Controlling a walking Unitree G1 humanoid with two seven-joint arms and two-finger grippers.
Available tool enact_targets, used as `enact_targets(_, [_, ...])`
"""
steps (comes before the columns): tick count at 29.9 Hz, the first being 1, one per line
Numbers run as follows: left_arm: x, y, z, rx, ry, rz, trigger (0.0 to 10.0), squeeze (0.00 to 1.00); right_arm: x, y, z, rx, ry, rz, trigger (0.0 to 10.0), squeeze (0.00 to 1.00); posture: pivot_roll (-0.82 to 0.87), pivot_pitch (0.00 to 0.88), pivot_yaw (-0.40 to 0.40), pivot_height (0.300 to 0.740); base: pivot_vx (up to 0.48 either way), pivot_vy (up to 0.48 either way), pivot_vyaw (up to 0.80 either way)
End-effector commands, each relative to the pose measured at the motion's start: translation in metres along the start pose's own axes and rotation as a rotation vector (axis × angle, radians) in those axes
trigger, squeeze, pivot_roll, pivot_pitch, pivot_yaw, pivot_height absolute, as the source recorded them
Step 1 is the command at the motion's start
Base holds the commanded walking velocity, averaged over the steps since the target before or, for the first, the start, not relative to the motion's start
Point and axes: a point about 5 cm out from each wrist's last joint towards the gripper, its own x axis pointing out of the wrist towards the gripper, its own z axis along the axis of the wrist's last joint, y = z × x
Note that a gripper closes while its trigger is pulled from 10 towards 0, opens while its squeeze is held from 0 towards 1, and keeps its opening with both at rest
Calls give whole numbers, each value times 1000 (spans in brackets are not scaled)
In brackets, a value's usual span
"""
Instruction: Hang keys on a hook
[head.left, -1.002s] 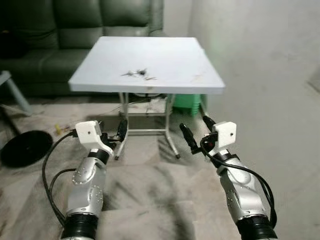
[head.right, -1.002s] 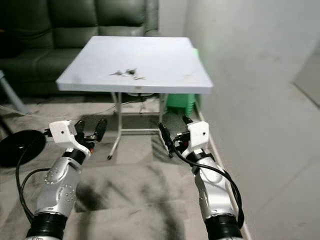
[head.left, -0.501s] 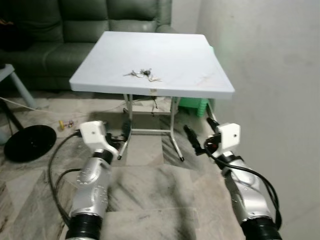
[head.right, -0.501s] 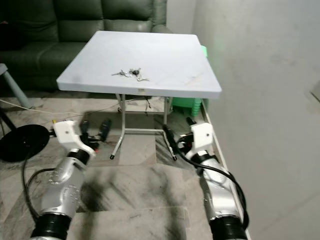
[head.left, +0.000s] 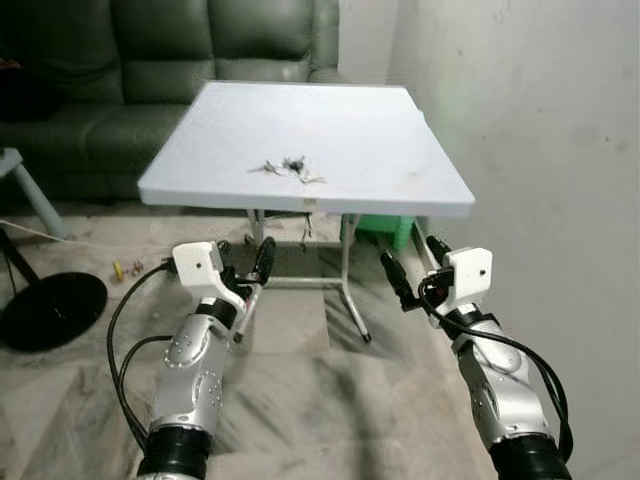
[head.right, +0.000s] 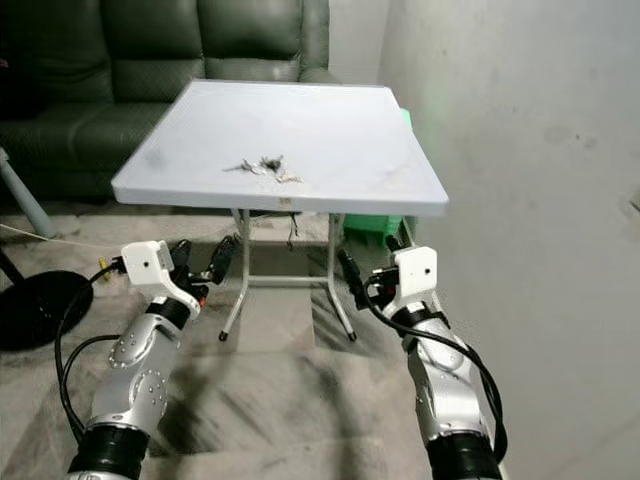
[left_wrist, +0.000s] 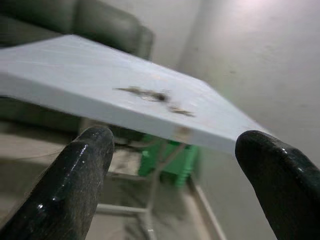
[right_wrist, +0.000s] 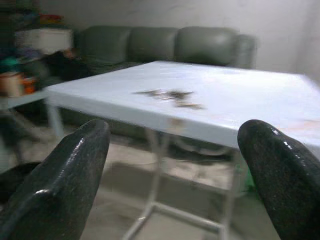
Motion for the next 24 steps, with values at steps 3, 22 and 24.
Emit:
enact_targets(3, [2, -3, 1, 1, -5, -10, 10000, 0, 2, -4, 7, -13, -23, 1, 10000, 0, -12, 0, -44, 740, 271, 346, 0])
enact_targets(22, [4, -4, 2, 38, -10, -10, 10000, 0, 2, -4, 8, -12, -24, 6, 10000, 0, -12, 0, -50, 740, 374, 139, 0])
enact_targets(24, [4, -4, 2, 36, -10, -9, 10000, 0, 2, -4, 8, -12, -24, 7, 10000, 0, -12, 0, -50, 740, 465, 0, 0])
